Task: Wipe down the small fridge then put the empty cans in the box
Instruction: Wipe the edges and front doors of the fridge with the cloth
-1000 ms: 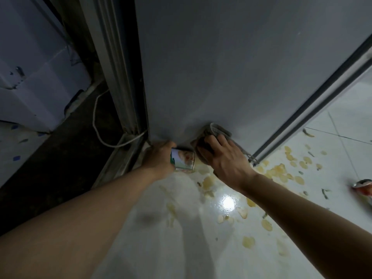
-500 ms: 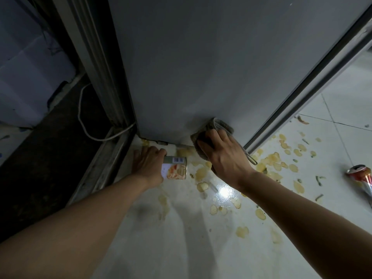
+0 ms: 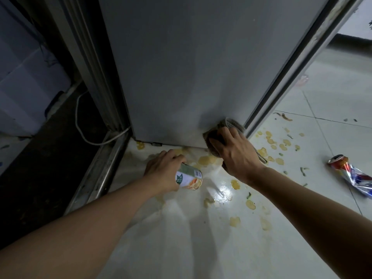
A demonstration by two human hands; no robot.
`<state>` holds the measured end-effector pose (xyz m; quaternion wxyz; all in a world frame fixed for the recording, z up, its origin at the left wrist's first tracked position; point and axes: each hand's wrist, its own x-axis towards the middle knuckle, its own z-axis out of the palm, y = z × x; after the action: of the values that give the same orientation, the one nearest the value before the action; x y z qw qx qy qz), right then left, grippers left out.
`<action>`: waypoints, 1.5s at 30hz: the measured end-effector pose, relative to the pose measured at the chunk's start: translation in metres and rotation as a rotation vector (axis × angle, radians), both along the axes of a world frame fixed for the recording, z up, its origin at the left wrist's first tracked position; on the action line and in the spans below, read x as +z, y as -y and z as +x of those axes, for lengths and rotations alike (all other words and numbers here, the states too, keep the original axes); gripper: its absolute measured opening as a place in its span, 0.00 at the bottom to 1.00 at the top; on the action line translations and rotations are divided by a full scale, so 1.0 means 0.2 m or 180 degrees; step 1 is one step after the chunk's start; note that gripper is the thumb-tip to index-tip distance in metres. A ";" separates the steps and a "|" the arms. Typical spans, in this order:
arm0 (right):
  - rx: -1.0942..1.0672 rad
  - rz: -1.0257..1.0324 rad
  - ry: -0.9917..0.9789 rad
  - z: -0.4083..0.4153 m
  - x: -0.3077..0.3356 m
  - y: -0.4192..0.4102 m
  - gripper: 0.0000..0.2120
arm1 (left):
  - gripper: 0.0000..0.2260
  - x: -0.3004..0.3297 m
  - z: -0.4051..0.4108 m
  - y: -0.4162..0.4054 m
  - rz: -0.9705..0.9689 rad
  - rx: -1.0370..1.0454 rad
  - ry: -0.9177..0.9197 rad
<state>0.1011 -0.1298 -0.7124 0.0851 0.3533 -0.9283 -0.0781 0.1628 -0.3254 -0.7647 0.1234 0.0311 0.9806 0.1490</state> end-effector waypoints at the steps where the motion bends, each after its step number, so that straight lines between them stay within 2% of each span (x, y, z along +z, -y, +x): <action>1: -0.0076 0.0004 0.0013 0.01 0.01 -0.05 0.21 | 0.28 0.02 -0.01 -0.04 0.0038 -0.0059 -0.0057; 5: -0.0370 -0.0086 0.0063 0.04 0.04 -0.26 0.21 | 0.25 0.10 -0.05 -0.22 0.0266 -0.0374 -0.0231; 8: -0.0612 -0.0051 0.0140 0.07 0.04 -0.44 0.25 | 0.26 0.16 -0.10 -0.41 0.0348 -0.0681 -0.0283; 12: -0.0984 -0.0067 0.0206 0.12 0.03 -0.69 0.23 | 0.27 0.20 -0.15 -0.68 0.0302 -0.1006 -0.0319; 15: -0.1239 -0.0164 0.0204 0.16 0.01 -0.89 0.21 | 0.26 0.20 -0.19 -0.90 0.0312 -0.1128 -0.0247; 20: -0.1938 -0.0289 0.0208 0.25 -0.01 -1.21 0.27 | 0.23 0.20 -0.24 -1.26 0.0578 -0.1244 -0.0074; 28: -0.2773 -0.0437 0.0227 0.38 -0.07 -1.55 0.29 | 0.30 0.14 -0.35 -1.73 0.0473 -0.1521 -0.0084; 35: -0.2949 -0.0575 0.0207 0.44 -0.08 -1.67 0.28 | 0.31 0.09 -0.39 -1.98 0.0324 -0.1746 -0.0066; 45: -0.3044 -0.0750 0.0034 0.48 -0.13 -1.71 0.28 | 0.32 0.03 -0.38 -2.08 0.0302 -0.1897 -0.0040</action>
<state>0.1979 0.2131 -0.7377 0.0743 -0.1240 -0.9895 -0.0010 0.0873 0.0903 -0.7589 0.1540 0.3242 0.9210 0.1516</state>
